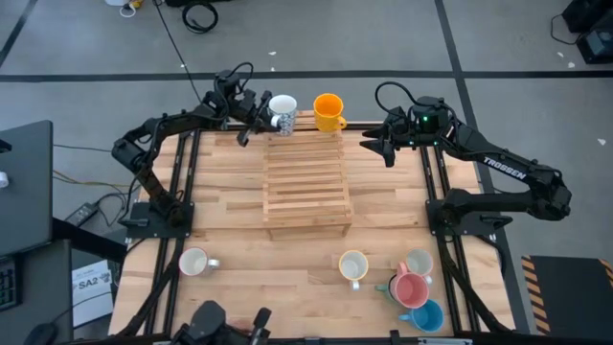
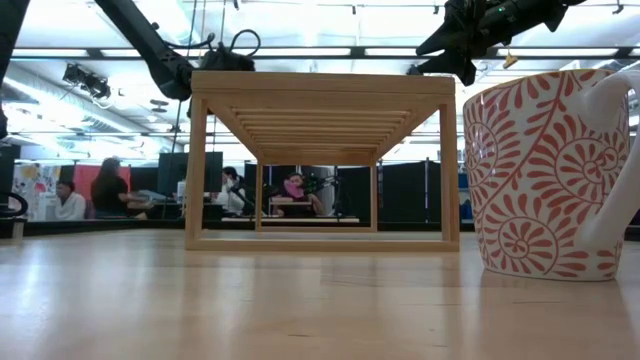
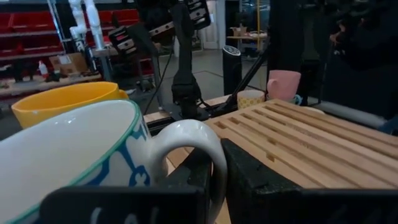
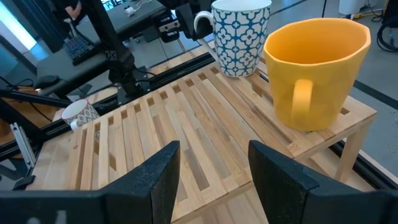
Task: Place coffee mugs
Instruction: Put the left blue cup on the shelf
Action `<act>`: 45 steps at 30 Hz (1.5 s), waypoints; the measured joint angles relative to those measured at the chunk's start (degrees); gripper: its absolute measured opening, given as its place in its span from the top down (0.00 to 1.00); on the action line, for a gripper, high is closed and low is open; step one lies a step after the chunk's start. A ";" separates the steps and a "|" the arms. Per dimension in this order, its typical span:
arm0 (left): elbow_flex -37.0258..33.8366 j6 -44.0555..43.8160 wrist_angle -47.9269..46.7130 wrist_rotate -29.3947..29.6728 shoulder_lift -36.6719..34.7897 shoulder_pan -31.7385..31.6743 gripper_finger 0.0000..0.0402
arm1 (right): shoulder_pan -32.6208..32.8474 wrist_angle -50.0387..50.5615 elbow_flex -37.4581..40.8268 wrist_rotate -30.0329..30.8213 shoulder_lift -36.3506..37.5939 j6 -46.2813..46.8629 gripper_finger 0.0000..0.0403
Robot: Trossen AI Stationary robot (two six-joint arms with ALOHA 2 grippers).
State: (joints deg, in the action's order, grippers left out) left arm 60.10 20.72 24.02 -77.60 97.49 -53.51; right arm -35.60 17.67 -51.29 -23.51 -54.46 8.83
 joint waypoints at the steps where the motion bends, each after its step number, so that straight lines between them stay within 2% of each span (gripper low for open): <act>1: 0.01 -0.63 0.04 0.57 0.00 0.09 0.91 | -0.01 0.01 -0.01 0.00 0.00 0.01 0.51; 14: 0.02 -0.95 -0.12 4.92 -0.02 2.05 0.91 | 0.01 0.00 0.00 0.00 -0.02 -0.01 0.51; 21: 0.02 -5.18 0.07 5.64 -0.02 2.35 0.91 | -0.01 0.00 0.00 0.00 0.00 0.00 0.51; 33: -0.13 -9.10 -0.49 5.73 0.13 2.24 0.75 | -0.01 0.02 0.00 -0.02 0.00 0.01 0.51; 45: -0.13 -17.09 -0.35 5.47 0.00 -0.20 0.74 | -0.01 0.01 0.00 -0.02 0.00 0.01 0.51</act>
State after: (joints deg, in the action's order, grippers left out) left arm 59.96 3.63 23.67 -72.13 97.50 -53.71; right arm -35.61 17.68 -51.29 -23.53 -54.46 8.84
